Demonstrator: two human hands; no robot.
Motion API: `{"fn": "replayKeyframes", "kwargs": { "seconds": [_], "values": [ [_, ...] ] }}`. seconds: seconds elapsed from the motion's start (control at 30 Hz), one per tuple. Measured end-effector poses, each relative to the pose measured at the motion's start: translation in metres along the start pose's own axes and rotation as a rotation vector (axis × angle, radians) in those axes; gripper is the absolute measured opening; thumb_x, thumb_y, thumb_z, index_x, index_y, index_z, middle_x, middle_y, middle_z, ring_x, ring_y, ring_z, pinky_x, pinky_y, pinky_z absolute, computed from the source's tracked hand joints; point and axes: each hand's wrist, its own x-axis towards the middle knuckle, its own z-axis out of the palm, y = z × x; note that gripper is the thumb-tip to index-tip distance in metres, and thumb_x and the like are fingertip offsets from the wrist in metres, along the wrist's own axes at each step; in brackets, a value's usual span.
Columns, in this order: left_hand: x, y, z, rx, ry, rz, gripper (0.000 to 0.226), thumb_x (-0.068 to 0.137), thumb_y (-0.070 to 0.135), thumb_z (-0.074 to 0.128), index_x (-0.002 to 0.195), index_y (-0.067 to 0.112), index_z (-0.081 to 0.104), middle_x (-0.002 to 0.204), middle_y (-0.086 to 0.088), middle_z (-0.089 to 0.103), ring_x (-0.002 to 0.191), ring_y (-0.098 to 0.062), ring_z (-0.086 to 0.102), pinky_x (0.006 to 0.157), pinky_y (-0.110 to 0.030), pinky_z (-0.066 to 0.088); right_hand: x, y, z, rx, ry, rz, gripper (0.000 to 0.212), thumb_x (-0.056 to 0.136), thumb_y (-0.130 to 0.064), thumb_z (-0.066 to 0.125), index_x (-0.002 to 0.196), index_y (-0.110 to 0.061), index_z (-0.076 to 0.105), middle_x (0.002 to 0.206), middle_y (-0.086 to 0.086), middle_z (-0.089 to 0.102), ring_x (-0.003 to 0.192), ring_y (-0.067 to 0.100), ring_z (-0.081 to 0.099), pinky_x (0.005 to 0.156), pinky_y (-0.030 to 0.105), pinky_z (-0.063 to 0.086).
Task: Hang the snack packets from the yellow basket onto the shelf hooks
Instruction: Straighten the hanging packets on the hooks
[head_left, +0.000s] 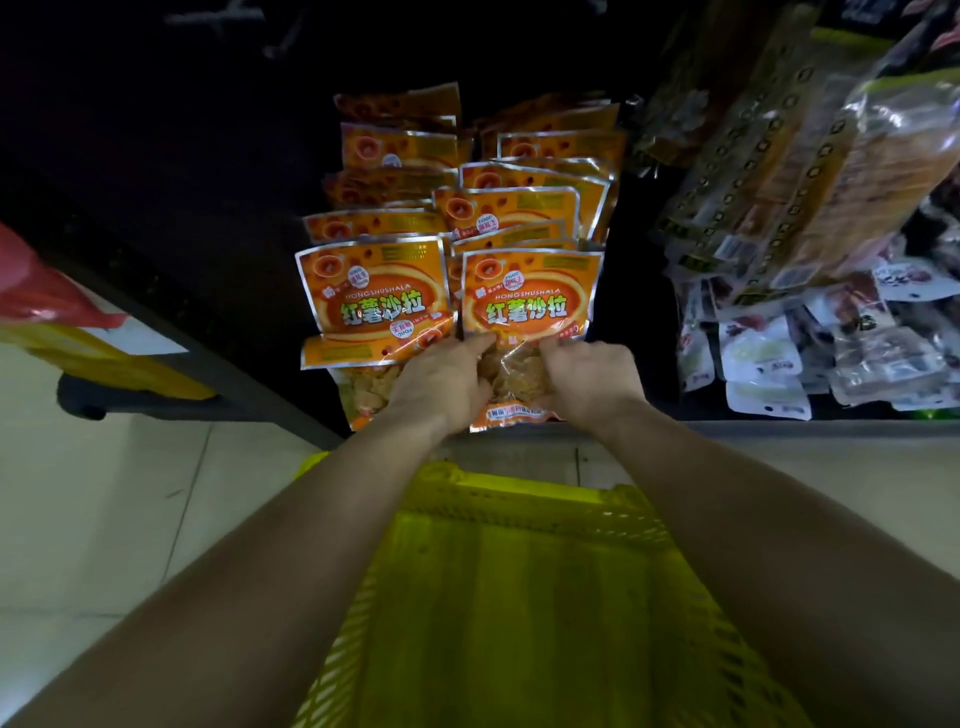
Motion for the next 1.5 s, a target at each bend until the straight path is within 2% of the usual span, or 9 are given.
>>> {"fn": "replayKeyframes", "kwargs": {
  "seconds": [0.23, 0.47, 0.6, 0.67, 0.8, 0.93, 1.07, 1.33, 1.5],
  "values": [
    [-0.001, -0.006, 0.002, -0.086, -0.036, 0.045, 0.058, 0.097, 0.032, 0.057, 0.152, 0.035, 0.036, 0.146, -0.003, 0.049, 0.127, -0.026, 0.052, 0.104, -0.036, 0.043, -0.006, -0.002, 0.011, -0.129, 0.029, -0.004, 0.047, 0.085, -0.05, 0.07, 0.111, -0.016, 0.05, 0.089, 0.001, 0.069, 0.072, 0.024, 0.068, 0.056, 0.029, 0.037],
    [-0.011, -0.018, -0.014, -0.175, -0.163, 0.041, 0.043, 0.1, 0.034, 0.056, 0.142, 0.033, 0.053, 0.143, 0.002, 0.057, 0.124, -0.019, 0.057, 0.102, -0.038, 0.049, -0.016, -0.004, -0.01, 0.03, -0.041, -0.082, 0.032, 0.093, -0.049, 0.059, 0.108, -0.021, 0.06, 0.1, 0.003, 0.068, 0.087, 0.027, 0.067, 0.065, 0.031, 0.047],
    [-0.024, -0.03, -0.021, -0.071, -0.296, 0.074, 0.035, 0.099, 0.034, 0.056, 0.133, 0.025, 0.063, 0.135, 0.002, 0.062, 0.124, -0.021, 0.057, 0.103, -0.036, 0.046, -0.021, -0.016, -0.023, 0.094, 0.053, -0.154, 0.023, 0.098, -0.037, 0.048, 0.114, -0.026, 0.059, 0.103, 0.002, 0.068, 0.089, 0.029, 0.066, 0.064, 0.031, 0.048],
    [-0.032, -0.043, -0.023, -0.02, -0.344, 0.041, 0.038, 0.1, 0.034, 0.055, 0.137, 0.023, 0.06, 0.142, 0.0, 0.056, 0.132, -0.023, 0.051, 0.107, -0.034, 0.042, -0.021, -0.024, -0.028, 0.127, 0.052, -0.159, 0.027, 0.098, -0.034, 0.049, 0.121, -0.026, 0.058, 0.112, 0.002, 0.064, 0.097, 0.029, 0.064, 0.07, 0.034, 0.051],
    [-0.039, -0.079, -0.022, -0.044, -0.246, -0.101, 0.054, 0.1, 0.036, 0.054, 0.152, 0.031, 0.038, 0.159, -0.002, 0.036, 0.142, -0.024, 0.039, 0.114, -0.032, 0.035, -0.02, -0.035, -0.03, 0.22, -0.04, -0.086, 0.042, 0.095, -0.026, 0.053, 0.137, -0.03, 0.049, 0.128, 0.002, 0.055, 0.112, 0.035, 0.058, 0.084, 0.042, 0.054],
    [-0.036, -0.086, -0.012, -0.089, -0.208, -0.119, 0.061, 0.098, 0.038, 0.056, 0.153, 0.035, 0.032, 0.159, -0.001, 0.038, 0.143, -0.024, 0.039, 0.116, -0.038, 0.035, -0.017, -0.036, -0.024, 0.227, -0.092, -0.078, 0.048, 0.096, -0.029, 0.052, 0.143, -0.032, 0.042, 0.132, 0.006, 0.051, 0.115, 0.036, 0.055, 0.087, 0.043, 0.051],
    [-0.033, -0.085, -0.007, 0.0, -0.222, -0.103, 0.059, 0.099, 0.038, 0.055, 0.153, 0.036, 0.033, 0.163, 0.0, 0.028, 0.146, -0.025, 0.033, 0.118, -0.034, 0.03, -0.011, -0.032, -0.023, 0.222, -0.142, -0.106, 0.041, 0.095, -0.029, 0.052, 0.136, -0.032, 0.052, 0.127, 0.005, 0.055, 0.113, 0.033, 0.058, 0.085, 0.041, 0.054],
    [-0.054, -0.085, -0.014, -0.052, -0.212, -0.121, 0.063, 0.096, 0.043, 0.057, 0.153, 0.041, 0.029, 0.163, 0.002, 0.028, 0.147, -0.024, 0.032, 0.118, -0.036, 0.031, -0.022, -0.033, -0.025, 0.264, -0.165, -0.101, 0.039, 0.095, -0.02, 0.053, 0.131, -0.031, 0.056, 0.128, 0.001, 0.062, 0.114, 0.027, 0.059, 0.08, 0.038, 0.053],
    [-0.069, -0.076, -0.026, -0.013, -0.096, -0.066, 0.065, 0.096, 0.041, 0.055, 0.153, 0.044, 0.025, 0.153, -0.003, 0.045, 0.133, -0.029, 0.049, 0.106, -0.041, 0.046, -0.029, -0.034, -0.043, 0.264, -0.072, -0.05, 0.048, 0.095, -0.028, 0.055, 0.142, -0.028, 0.045, 0.139, 0.002, 0.046, 0.125, 0.029, 0.049, 0.092, 0.045, 0.054]
  ]
}}
